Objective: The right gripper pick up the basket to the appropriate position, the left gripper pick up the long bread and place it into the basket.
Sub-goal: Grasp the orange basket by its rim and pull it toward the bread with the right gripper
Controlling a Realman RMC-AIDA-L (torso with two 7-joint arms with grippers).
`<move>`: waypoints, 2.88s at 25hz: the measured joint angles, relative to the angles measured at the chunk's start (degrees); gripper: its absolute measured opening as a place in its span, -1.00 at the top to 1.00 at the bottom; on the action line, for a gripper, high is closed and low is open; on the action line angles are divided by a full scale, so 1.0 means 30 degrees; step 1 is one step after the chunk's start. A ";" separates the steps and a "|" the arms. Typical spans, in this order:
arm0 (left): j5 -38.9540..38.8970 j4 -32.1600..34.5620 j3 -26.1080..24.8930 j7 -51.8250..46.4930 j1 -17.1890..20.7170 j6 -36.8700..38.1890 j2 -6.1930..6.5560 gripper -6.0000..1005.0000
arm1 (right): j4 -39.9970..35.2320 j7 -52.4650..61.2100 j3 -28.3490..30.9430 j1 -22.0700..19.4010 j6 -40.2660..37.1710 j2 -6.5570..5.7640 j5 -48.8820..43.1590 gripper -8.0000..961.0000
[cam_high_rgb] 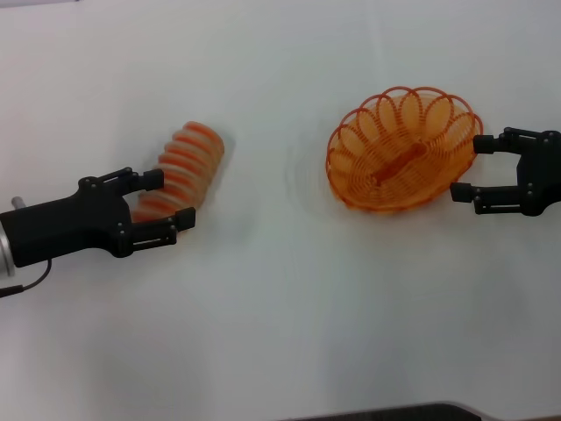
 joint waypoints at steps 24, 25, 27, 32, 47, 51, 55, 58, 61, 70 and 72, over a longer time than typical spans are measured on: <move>0.0024 -0.0028 -0.0077 -0.0001 0.0016 -0.0006 0.0000 -0.69 | -0.0947 0.0616 0.0459 0.0100 -0.0546 0.0020 0.1587 -0.91; 0.0024 -0.0028 -0.0074 -0.0001 0.0010 -0.0006 0.0000 -0.69 | -0.1070 0.0966 0.0521 0.0155 -0.0559 0.0009 0.1651 -0.91; 0.0024 -0.0034 -0.0073 -0.0001 0.0007 -0.0006 0.0000 -0.69 | -0.1204 0.1738 0.0769 0.0325 -0.0573 -0.0043 0.1705 -0.91; 0.0023 -0.0056 -0.0092 -0.0001 0.0004 -0.0023 0.0000 -0.69 | -0.1337 0.4844 0.1716 0.1011 -0.0385 -0.0350 0.1691 -0.90; 0.0023 -0.0057 0.0023 -0.0001 0.0049 0.0084 0.0000 -0.68 | -0.3134 1.3202 0.2049 0.3054 0.0494 -0.0895 -0.1549 -0.90; 0.0022 -0.0057 0.0048 -0.0001 0.0056 0.0110 -0.0004 -0.68 | -0.3252 1.4389 0.1967 0.3648 0.1100 -0.0935 -0.2983 -0.90; 0.0022 -0.0050 0.0073 -0.0001 0.0044 0.0114 -0.0025 -0.68 | -0.3273 1.5584 0.1702 0.4344 0.1783 -0.0860 -0.4831 -0.90; 0.0032 -0.0052 0.0075 -0.0001 0.0014 0.0114 -0.0031 -0.68 | -0.3286 1.6618 0.1024 0.5076 0.2115 -0.0788 -0.6127 -0.90; 0.0051 -0.0048 0.0074 0.0000 0.0001 0.0114 -0.0030 -0.68 | -0.3301 1.7119 0.0652 0.5488 0.2308 -0.0736 -0.6919 -0.90; 0.0083 0.0053 0.0105 -0.0001 0.0031 0.0113 -0.0002 -0.68 | -0.3366 1.8423 -0.1134 0.7184 0.3164 -0.0323 -1.0257 -0.90; 0.0085 0.0061 0.0104 -0.0001 0.0035 0.0112 0.0021 -0.68 | -0.3371 1.8405 -0.1492 0.7387 0.3299 -0.0239 -1.0563 -0.90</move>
